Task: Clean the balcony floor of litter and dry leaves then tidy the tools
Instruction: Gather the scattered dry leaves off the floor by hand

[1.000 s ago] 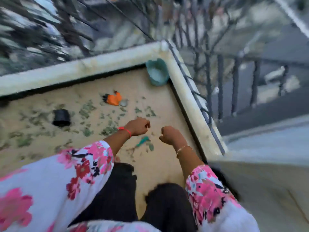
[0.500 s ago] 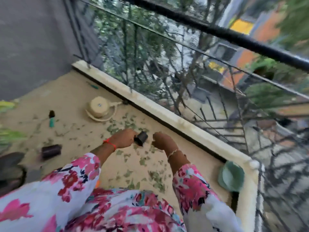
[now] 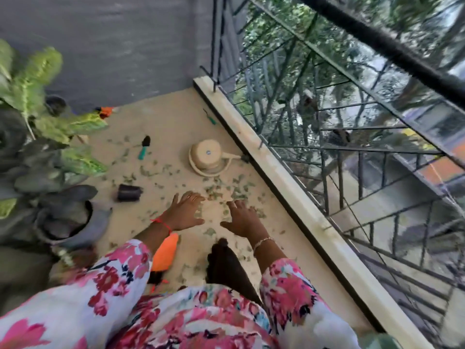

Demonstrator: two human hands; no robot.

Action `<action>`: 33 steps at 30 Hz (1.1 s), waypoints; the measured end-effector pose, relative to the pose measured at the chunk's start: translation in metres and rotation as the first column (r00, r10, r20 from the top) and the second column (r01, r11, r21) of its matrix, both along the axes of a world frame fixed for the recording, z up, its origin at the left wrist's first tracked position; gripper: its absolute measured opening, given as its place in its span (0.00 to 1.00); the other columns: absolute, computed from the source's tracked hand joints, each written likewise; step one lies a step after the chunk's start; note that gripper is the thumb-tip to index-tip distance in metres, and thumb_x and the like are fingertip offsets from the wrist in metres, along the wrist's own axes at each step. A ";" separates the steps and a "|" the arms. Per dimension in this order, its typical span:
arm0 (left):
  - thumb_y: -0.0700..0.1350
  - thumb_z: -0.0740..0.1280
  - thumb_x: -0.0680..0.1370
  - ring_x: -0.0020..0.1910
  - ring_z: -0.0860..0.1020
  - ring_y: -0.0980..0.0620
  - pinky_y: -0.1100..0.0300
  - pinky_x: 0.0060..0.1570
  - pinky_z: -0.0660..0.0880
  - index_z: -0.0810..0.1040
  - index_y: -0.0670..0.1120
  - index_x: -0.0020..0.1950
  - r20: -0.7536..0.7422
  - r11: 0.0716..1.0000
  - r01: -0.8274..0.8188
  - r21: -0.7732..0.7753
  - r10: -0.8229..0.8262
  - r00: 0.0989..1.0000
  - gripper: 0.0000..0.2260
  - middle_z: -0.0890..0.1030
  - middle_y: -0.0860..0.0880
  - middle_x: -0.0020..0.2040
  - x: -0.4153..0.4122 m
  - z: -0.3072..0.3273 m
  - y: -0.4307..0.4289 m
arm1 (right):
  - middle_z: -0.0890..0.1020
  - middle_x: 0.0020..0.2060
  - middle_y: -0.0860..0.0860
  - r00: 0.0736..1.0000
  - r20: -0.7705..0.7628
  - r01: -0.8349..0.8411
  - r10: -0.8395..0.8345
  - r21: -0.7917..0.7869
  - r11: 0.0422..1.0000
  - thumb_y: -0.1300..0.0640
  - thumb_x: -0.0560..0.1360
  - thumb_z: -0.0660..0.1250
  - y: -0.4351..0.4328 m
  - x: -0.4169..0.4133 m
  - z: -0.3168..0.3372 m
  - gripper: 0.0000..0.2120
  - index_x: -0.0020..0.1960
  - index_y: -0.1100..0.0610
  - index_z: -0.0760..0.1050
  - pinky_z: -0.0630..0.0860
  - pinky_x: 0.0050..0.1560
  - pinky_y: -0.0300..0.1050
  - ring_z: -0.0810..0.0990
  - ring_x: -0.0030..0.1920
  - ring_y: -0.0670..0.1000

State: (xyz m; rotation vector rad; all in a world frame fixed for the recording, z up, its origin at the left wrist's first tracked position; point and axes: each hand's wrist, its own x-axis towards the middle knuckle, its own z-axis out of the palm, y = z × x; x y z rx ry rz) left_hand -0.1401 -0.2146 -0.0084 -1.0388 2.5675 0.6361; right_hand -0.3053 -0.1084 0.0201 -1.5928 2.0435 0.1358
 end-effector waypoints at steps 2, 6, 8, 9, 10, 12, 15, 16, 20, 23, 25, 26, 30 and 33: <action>0.56 0.64 0.77 0.75 0.51 0.50 0.45 0.72 0.48 0.56 0.48 0.75 0.006 0.998 -0.059 0.030 0.059 0.998 0.31 0.56 0.49 0.75 -0.004 -0.001 -0.021 | 0.61 0.72 0.59 0.999 0.013 -0.039 0.039 0.018 0.999 0.47 0.77 0.62 -0.027 -0.010 -0.004 0.31 0.74 0.58 0.55 0.63 0.65 0.52 0.61 0.71 0.58; 0.54 0.64 0.77 0.75 0.51 0.47 0.46 0.72 0.49 0.56 0.48 0.75 0.017 0.986 -0.148 0.077 0.147 0.989 0.30 0.56 0.47 0.76 -0.023 0.004 -0.072 | 0.59 0.72 0.61 0.994 0.056 -0.094 0.090 0.074 0.993 0.47 0.78 0.62 -0.092 -0.037 -0.008 0.32 0.75 0.60 0.54 0.64 0.67 0.53 0.59 0.72 0.59; 0.54 0.64 0.77 0.75 0.52 0.47 0.47 0.72 0.50 0.56 0.48 0.75 0.053 0.982 -0.171 0.084 0.167 0.985 0.30 0.56 0.47 0.75 -0.032 0.006 -0.100 | 0.59 0.72 0.61 0.993 0.078 -0.099 0.092 0.094 0.991 0.47 0.78 0.62 -0.127 -0.055 -0.008 0.32 0.75 0.59 0.53 0.64 0.67 0.53 0.59 0.72 0.59; 0.54 0.64 0.78 0.75 0.53 0.48 0.47 0.72 0.51 0.56 0.47 0.75 0.075 0.982 -0.170 0.086 0.164 0.984 0.30 0.57 0.47 0.75 -0.036 0.007 -0.112 | 0.59 0.72 0.61 0.992 0.097 -0.093 0.083 0.101 0.991 0.47 0.77 0.62 -0.141 -0.064 -0.009 0.32 0.75 0.59 0.54 0.64 0.67 0.53 0.60 0.72 0.59; 0.54 0.63 0.78 0.75 0.53 0.48 0.47 0.72 0.51 0.56 0.47 0.75 0.081 0.980 -0.182 0.082 0.175 0.981 0.29 0.58 0.47 0.74 -0.041 0.006 -0.128 | 0.60 0.71 0.61 0.990 0.109 -0.099 0.088 0.102 0.990 0.48 0.77 0.62 -0.159 -0.074 -0.009 0.32 0.74 0.59 0.54 0.64 0.67 0.53 0.60 0.71 0.59; 0.54 0.63 0.78 0.75 0.53 0.48 0.47 0.72 0.51 0.56 0.47 0.75 0.063 0.968 -0.238 0.073 0.234 0.970 0.29 0.58 0.47 0.74 -0.051 0.009 -0.159 | 0.59 0.72 0.61 0.987 0.103 -0.134 0.123 0.113 0.984 0.48 0.77 0.62 -0.196 -0.092 -0.009 0.32 0.74 0.60 0.54 0.62 0.68 0.54 0.59 0.72 0.60; 0.53 0.63 0.78 0.75 0.51 0.48 0.47 0.72 0.50 0.55 0.47 0.75 0.038 0.946 -0.316 0.069 0.314 0.949 0.29 0.57 0.47 0.75 -0.063 0.015 -0.195 | 0.55 0.74 0.61 0.982 0.086 -0.176 0.168 0.100 0.979 0.48 0.78 0.62 -0.244 -0.106 -0.005 0.33 0.75 0.60 0.52 0.61 0.69 0.54 0.56 0.73 0.60; 0.53 0.63 0.78 0.75 0.51 0.48 0.47 0.72 0.50 0.55 0.47 0.75 0.034 0.942 -0.330 0.065 0.328 0.944 0.29 0.57 0.48 0.75 -0.067 0.016 -0.205 | 0.56 0.73 0.61 0.978 0.092 -0.197 0.189 0.080 0.977 0.48 0.78 0.62 -0.260 -0.107 -0.002 0.33 0.75 0.61 0.53 0.61 0.69 0.54 0.56 0.73 0.60; 0.54 0.63 0.78 0.76 0.50 0.48 0.46 0.73 0.47 0.55 0.48 0.75 0.027 0.914 -0.403 0.046 0.402 0.915 0.30 0.56 0.48 0.75 -0.076 0.017 -0.251 | 0.58 0.72 0.60 0.957 0.094 -0.275 0.274 0.002 0.961 0.47 0.78 0.61 -0.323 -0.110 0.003 0.31 0.74 0.60 0.55 0.59 0.68 0.53 0.57 0.72 0.59; 0.57 0.62 0.78 0.76 0.45 0.48 0.45 0.73 0.43 0.49 0.47 0.77 0.077 0.911 -0.410 0.041 0.407 0.910 0.34 0.50 0.49 0.77 -0.080 0.013 -0.288 | 0.58 0.73 0.58 0.949 0.086 -0.303 0.302 -0.006 0.953 0.46 0.78 0.60 -0.370 -0.112 -0.002 0.32 0.75 0.58 0.54 0.53 0.71 0.55 0.54 0.74 0.57; 0.58 0.61 0.78 0.77 0.43 0.49 0.45 0.72 0.40 0.46 0.48 0.77 0.104 0.917 -0.399 0.023 0.395 0.913 0.35 0.48 0.50 0.78 -0.081 0.007 -0.316 | 0.55 0.75 0.57 0.942 0.105 -0.324 0.320 0.018 0.946 0.45 0.78 0.59 -0.401 -0.113 -0.007 0.32 0.75 0.57 0.52 0.49 0.72 0.56 0.51 0.75 0.55; 0.59 0.60 0.78 0.77 0.42 0.50 0.45 0.72 0.39 0.46 0.48 0.77 0.107 0.915 -0.403 0.027 0.398 0.911 0.36 0.47 0.51 0.78 -0.081 0.005 -0.332 | 0.54 0.75 0.56 0.940 0.111 -0.329 0.324 0.030 0.944 0.45 0.78 0.59 -0.417 -0.113 -0.010 0.32 0.76 0.57 0.51 0.48 0.72 0.57 0.50 0.75 0.54; 0.59 0.60 0.78 0.76 0.41 0.50 0.46 0.72 0.37 0.45 0.47 0.78 0.118 0.926 -0.371 0.073 0.361 0.925 0.36 0.45 0.50 0.78 -0.078 -0.006 -0.408 | 0.54 0.75 0.55 0.953 0.135 -0.283 0.272 0.071 0.956 0.46 0.78 0.60 -0.488 -0.116 -0.026 0.33 0.76 0.57 0.52 0.46 0.72 0.59 0.50 0.75 0.54; 0.58 0.61 0.78 0.77 0.42 0.50 0.46 0.72 0.39 0.45 0.47 0.77 0.140 0.950 -0.307 0.065 0.296 0.945 0.36 0.45 0.49 0.78 -0.069 -0.008 -0.480 | 0.55 0.75 0.55 0.972 0.177 -0.173 0.158 0.077 0.982 0.46 0.78 0.60 -0.551 -0.111 -0.036 0.31 0.75 0.58 0.54 0.48 0.72 0.60 0.51 0.75 0.54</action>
